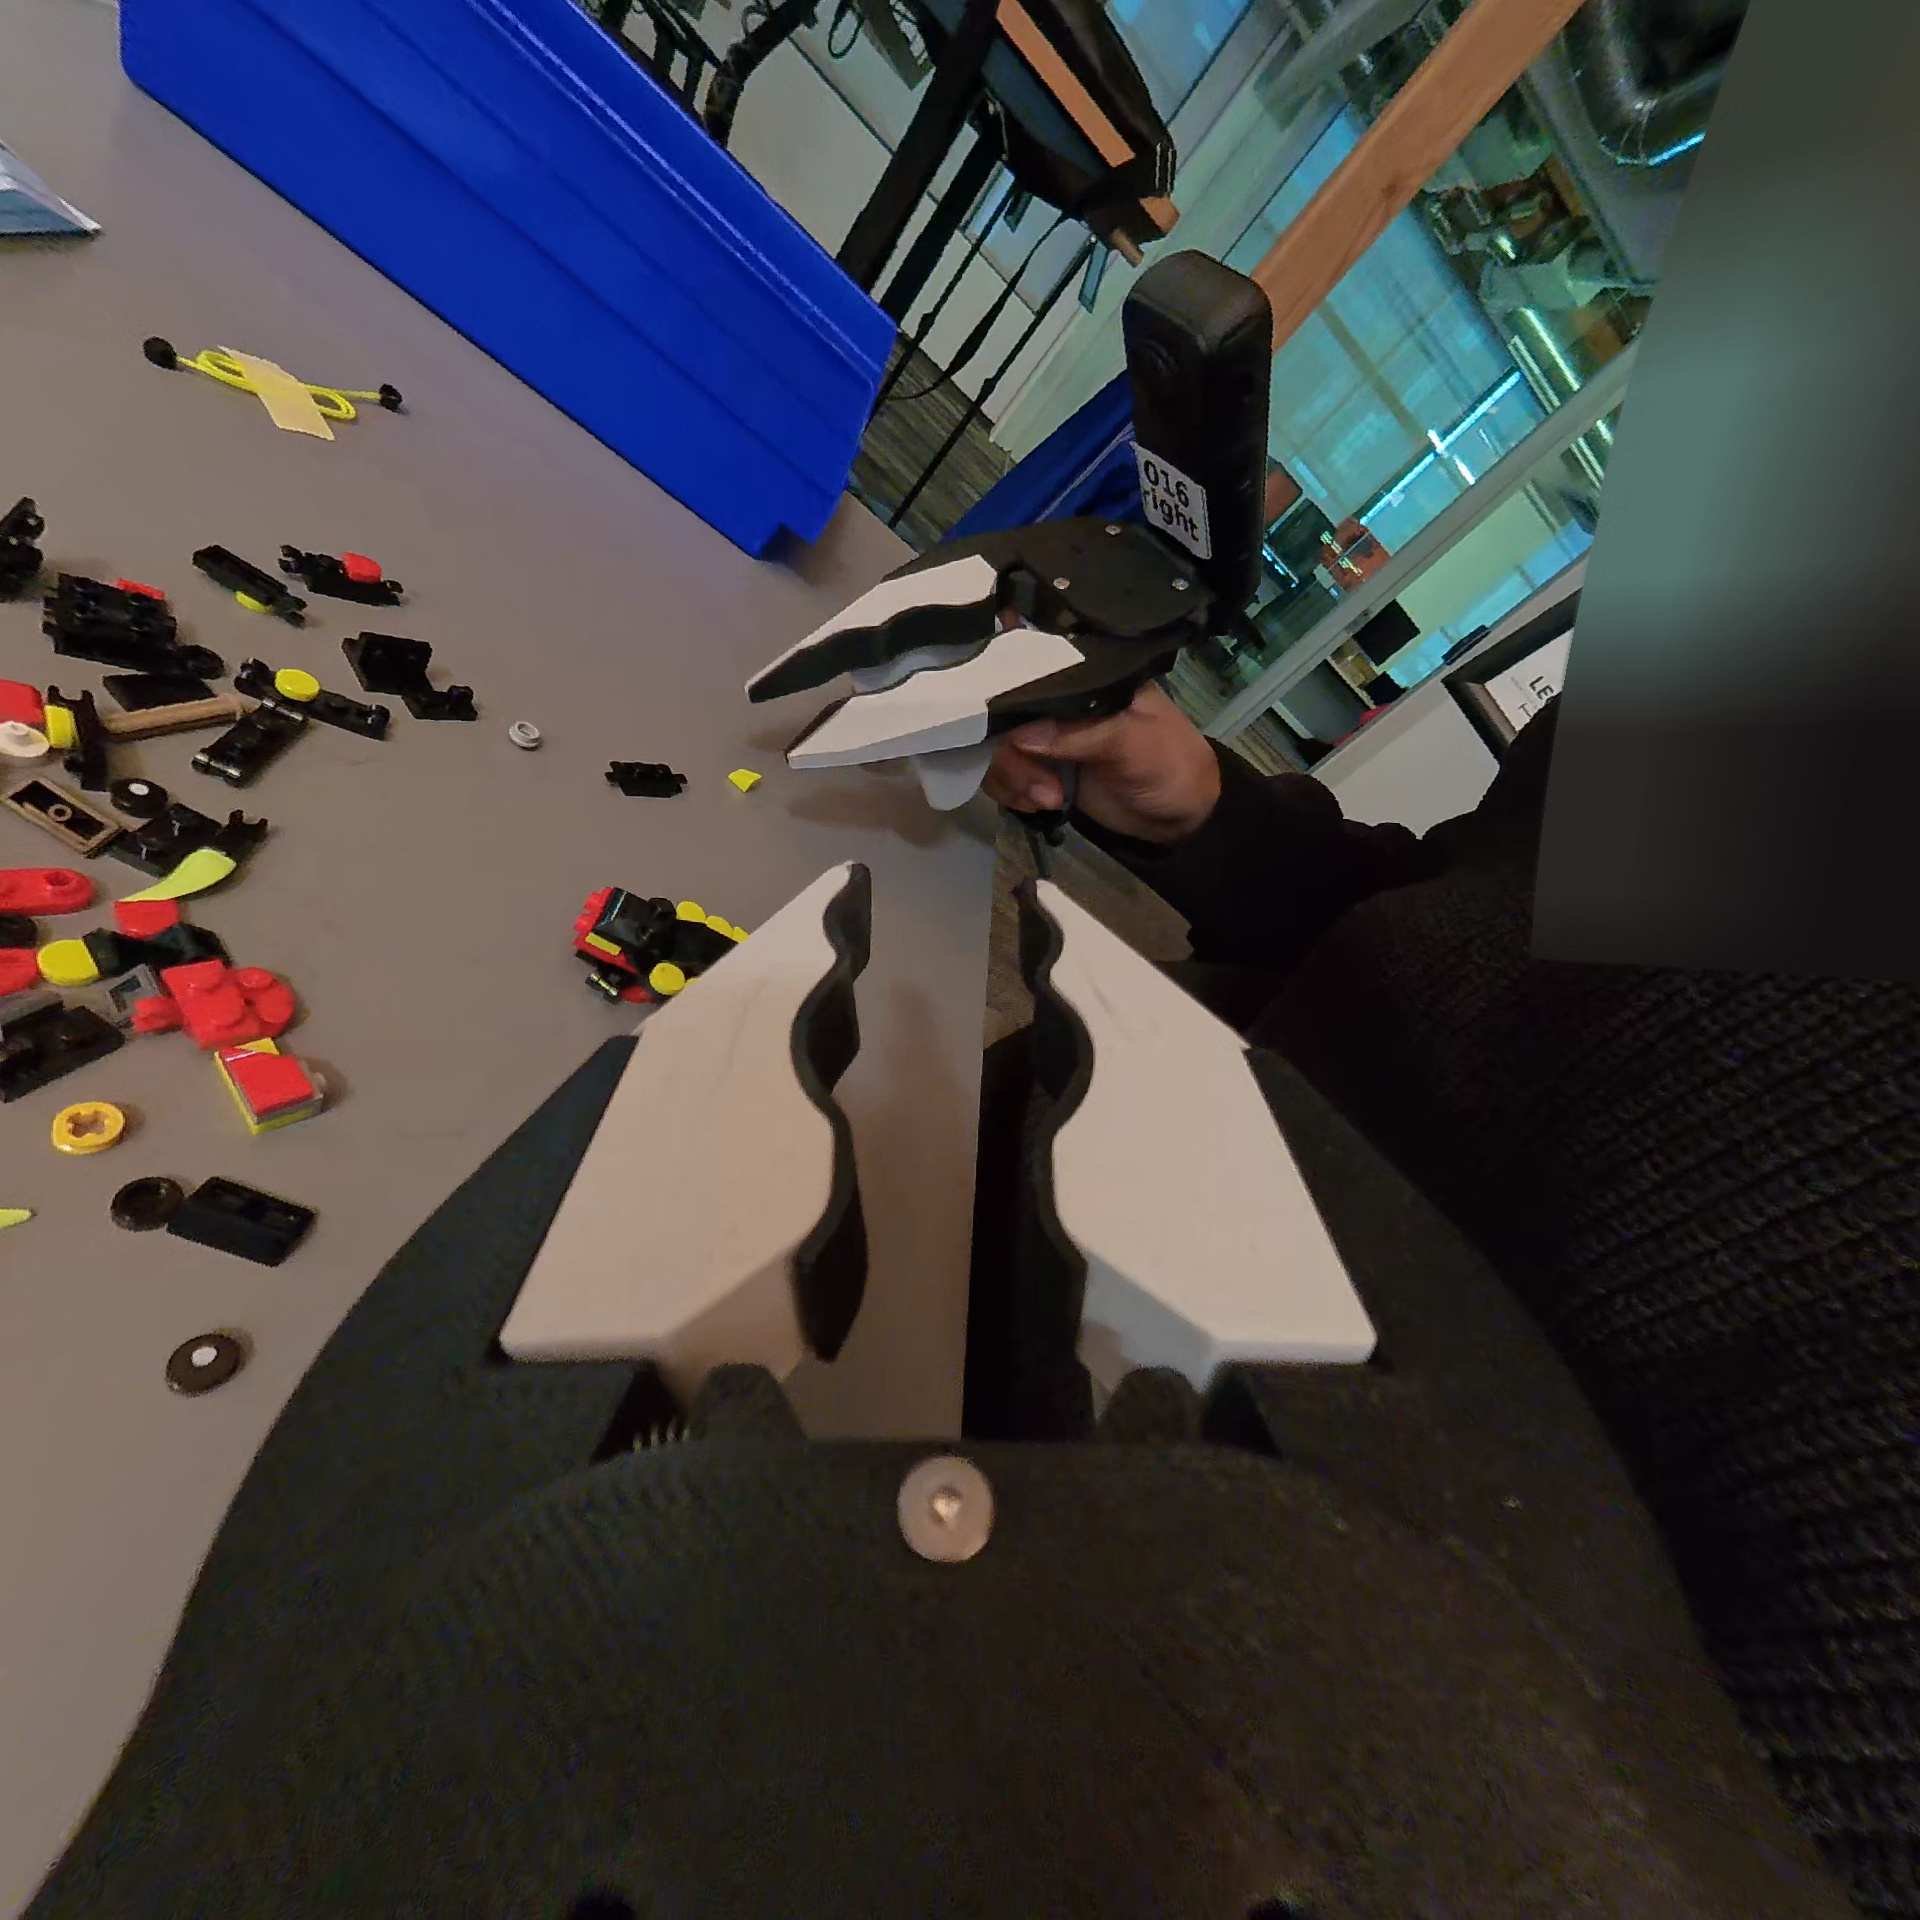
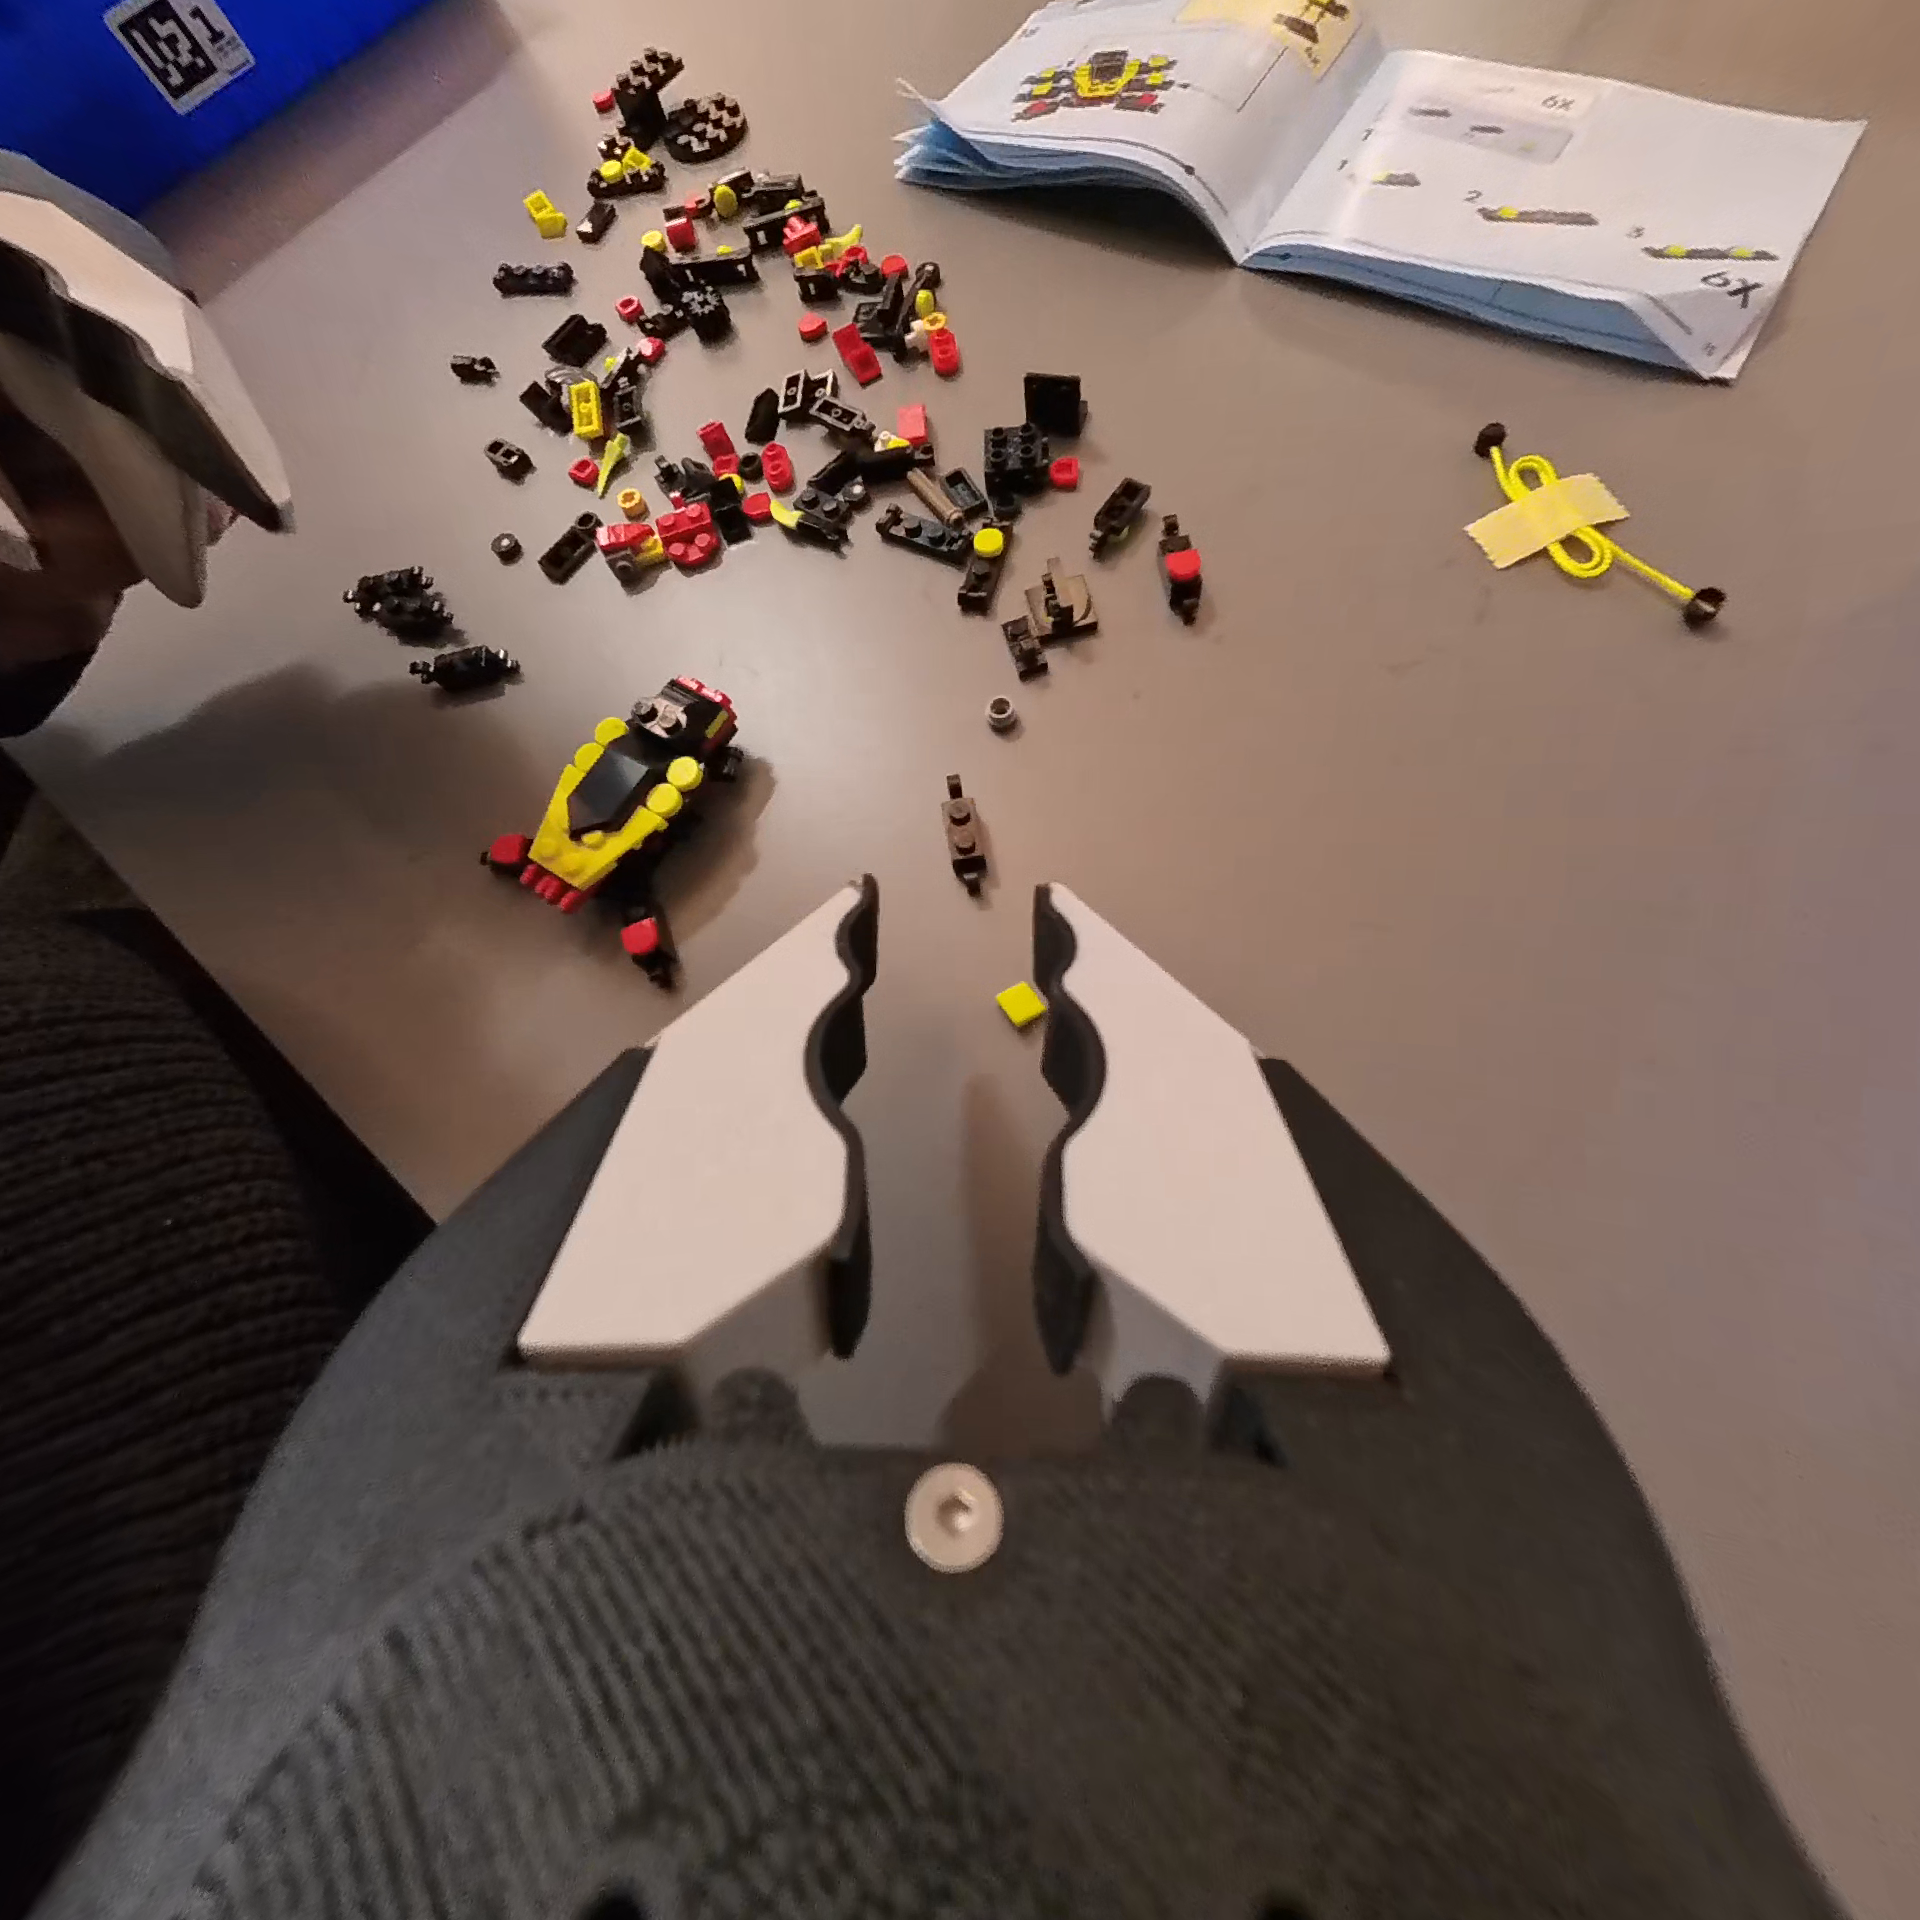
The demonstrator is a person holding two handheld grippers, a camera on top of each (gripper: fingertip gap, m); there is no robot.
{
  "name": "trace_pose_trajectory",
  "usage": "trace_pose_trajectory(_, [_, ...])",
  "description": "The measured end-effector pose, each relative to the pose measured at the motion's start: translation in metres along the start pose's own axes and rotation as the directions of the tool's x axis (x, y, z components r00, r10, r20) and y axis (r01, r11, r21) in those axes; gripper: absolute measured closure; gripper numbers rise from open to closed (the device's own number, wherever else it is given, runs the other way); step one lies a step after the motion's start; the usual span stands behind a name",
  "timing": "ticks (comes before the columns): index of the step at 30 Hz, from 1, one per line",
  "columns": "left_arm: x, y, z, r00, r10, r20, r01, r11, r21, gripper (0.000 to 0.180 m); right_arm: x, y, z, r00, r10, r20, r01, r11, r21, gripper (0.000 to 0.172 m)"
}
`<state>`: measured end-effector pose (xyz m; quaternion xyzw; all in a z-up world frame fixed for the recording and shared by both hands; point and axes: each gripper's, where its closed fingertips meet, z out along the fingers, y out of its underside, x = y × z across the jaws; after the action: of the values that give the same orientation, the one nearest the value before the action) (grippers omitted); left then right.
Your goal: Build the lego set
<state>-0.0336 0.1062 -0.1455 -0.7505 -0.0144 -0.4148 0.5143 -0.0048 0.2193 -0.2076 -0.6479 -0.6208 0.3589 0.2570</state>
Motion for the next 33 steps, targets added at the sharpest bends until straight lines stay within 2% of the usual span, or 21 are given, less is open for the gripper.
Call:
trace_pose_trajectory(18, [-0.0013,0.0023,0.0011,1.000,0.005,0.005,-0.005,1.000,-0.011,0.155,-0.0007,0.0006,0.0005,0.999,0.035,0.027,-0.035,0.999,0.003,0.149])
trace_pose_trajectory(23, [-0.0013,0.0024,0.0011,1.000,0.005,0.005,-0.004,1.000,-0.011,0.155,0.0001,-0.0002,0.0003,0.999,0.040,0.025,-0.041,0.999,0.007,0.155])
trace_pose_trajectory(33, [-0.0013,0.0026,0.0014,1.000,0.004,0.005,-0.004,1.000,-0.013,0.155,0.0027,-0.0012,-0.0003,0.998,0.059,0.018,-0.059,0.998,0.014,0.155])
